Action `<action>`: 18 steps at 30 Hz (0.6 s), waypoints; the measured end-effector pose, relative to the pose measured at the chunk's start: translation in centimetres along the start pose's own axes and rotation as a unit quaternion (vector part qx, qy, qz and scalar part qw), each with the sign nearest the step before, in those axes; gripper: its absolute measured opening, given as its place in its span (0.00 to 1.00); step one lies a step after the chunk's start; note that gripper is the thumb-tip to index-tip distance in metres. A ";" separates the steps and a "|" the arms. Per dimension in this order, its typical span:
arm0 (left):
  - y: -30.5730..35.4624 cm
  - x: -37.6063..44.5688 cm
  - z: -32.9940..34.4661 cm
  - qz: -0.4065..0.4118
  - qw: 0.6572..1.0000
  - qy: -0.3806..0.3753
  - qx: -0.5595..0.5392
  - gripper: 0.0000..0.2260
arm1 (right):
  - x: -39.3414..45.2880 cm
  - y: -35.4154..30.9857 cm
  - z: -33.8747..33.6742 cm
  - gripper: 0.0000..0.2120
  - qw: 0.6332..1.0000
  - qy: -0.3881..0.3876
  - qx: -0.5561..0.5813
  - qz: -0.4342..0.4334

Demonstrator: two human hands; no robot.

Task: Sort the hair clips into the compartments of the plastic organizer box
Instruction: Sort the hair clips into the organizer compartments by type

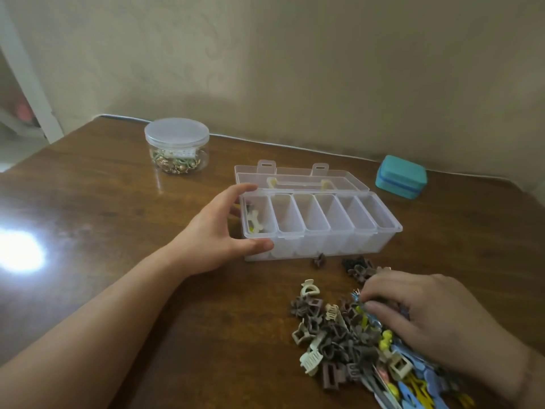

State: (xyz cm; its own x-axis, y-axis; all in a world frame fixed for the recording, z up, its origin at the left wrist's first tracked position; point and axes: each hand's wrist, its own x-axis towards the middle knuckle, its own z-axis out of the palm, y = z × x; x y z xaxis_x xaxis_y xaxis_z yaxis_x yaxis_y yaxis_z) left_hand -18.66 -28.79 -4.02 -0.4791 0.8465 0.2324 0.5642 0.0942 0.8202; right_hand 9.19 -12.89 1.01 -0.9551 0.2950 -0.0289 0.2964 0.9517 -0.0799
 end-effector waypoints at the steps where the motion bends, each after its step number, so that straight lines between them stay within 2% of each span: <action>1: 0.0 0.0 0.0 0.000 1.000 -0.001 0.001 0.45 | 0.3 -0.2 0.0 0.02 1.000 0.003 -0.015 0.007; 5: 0.0 0.1 -0.1 0.000 1.000 -0.005 0.004 0.46 | 1.5 -0.5 -0.1 0.08 0.998 -0.001 -0.028 0.048; 9: -0.2 0.1 -0.1 -0.003 1.000 -0.006 0.002 0.46 | 2.5 -0.7 -0.6 0.17 0.998 -0.044 -0.005 0.053; 13: -0.5 0.1 -0.1 -0.004 1.000 -0.008 0.005 0.46 | 3.3 -0.8 -1.0 0.09 0.996 -0.077 0.015 0.041; 16: -0.7 0.1 -0.1 -0.003 1.000 -0.008 0.009 0.44 | 3.9 -0.9 -1.2 0.10 0.992 -0.107 0.063 0.021; 18: -0.8 0.1 -0.1 -0.005 1.000 -0.009 0.010 0.43 | 4.4 -0.9 -1.6 0.10 0.992 -0.116 0.056 0.010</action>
State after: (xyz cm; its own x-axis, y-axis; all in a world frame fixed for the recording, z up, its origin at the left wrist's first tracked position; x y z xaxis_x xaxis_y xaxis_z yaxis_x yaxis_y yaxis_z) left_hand -19.23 -28.80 -4.58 -0.4727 0.8545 0.2153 0.5736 0.1129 0.8113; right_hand 4.75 -12.36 2.55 -0.9265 0.2731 -0.2588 0.3255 0.9268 -0.1873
